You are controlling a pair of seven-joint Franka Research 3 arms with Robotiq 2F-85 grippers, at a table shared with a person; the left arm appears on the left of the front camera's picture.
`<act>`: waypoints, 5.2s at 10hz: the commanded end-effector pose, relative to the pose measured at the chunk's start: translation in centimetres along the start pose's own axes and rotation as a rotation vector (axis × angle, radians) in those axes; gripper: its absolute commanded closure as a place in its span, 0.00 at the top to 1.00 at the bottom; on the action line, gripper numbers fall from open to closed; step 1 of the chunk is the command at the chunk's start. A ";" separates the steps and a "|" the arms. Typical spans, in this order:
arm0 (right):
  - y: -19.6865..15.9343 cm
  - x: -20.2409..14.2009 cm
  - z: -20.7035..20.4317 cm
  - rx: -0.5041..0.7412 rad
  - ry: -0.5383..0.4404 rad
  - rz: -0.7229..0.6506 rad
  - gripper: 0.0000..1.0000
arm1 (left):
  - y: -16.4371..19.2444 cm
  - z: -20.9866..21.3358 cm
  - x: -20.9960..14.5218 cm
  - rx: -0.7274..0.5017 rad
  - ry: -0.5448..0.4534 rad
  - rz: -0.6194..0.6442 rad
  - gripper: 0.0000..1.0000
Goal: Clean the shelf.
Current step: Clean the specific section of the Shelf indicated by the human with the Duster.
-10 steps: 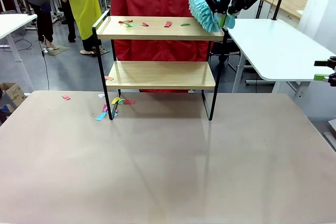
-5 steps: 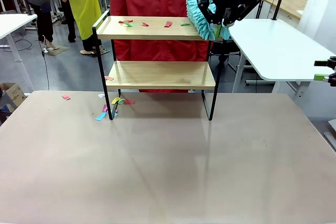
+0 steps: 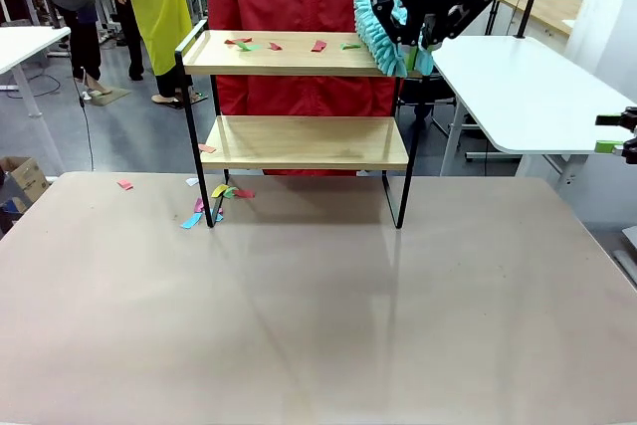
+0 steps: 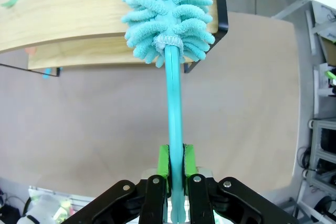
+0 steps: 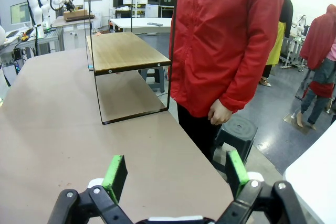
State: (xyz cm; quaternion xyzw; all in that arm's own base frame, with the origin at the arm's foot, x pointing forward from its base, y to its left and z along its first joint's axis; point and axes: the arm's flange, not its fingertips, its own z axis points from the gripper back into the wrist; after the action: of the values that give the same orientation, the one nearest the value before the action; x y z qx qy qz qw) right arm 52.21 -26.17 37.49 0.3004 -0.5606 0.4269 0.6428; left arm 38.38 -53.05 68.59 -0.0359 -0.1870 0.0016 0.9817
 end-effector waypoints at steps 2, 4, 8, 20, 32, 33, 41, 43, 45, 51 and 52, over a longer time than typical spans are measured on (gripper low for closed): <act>0.1 0.4 -0.2 0.003 0.002 0.004 1.00 | 3.0 -0.1 0.4 0.004 0.060 -0.029 0.13; 0.1 0.4 -0.2 0.003 0.002 0.004 1.00 | 4.5 -0.3 0.6 0.004 0.087 -0.036 0.13; 0.1 0.4 -0.2 0.003 0.002 0.004 1.00 | 8.9 -0.9 0.7 0.056 0.101 -0.015 0.13; 0.1 0.4 -0.2 0.003 0.002 0.004 1.00 | 23.0 -0.3 0.3 0.417 0.077 0.102 0.13; 0.1 0.4 -0.2 0.003 0.002 0.004 1.00 | 23.6 2.5 -0.8 0.444 0.001 0.097 0.13; 0.1 0.4 -0.2 0.003 0.002 0.004 1.00 | 23.6 2.5 -0.8 0.444 0.001 0.097 0.13; 0.1 0.4 -0.2 0.003 0.002 0.004 1.00 | 31.5 5.1 -2.8 0.052 -0.258 -0.177 0.13; 0.1 0.4 -0.2 0.003 0.002 0.004 1.00 | 34.3 5.2 -3.8 -0.222 -0.329 -0.359 0.13; 0.1 0.4 -0.2 0.003 0.002 0.004 1.00 | 37.0 5.1 -3.8 -0.362 -0.318 -0.534 0.13; 0.1 0.4 -0.2 0.003 0.002 0.004 1.00 | 40.8 5.2 -3.8 -0.483 -0.013 -0.973 0.13; 0.1 0.4 -0.2 0.003 0.002 0.004 1.00 | 40.9 5.4 -3.9 -0.473 0.015 -1.075 0.13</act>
State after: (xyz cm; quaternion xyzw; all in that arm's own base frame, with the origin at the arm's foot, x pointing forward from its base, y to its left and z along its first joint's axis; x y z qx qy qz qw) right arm 52.22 -26.14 37.46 0.3008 -0.5605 0.4269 0.6427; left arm 32.34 -12.30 67.73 -0.1841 -0.1641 -0.4860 0.8384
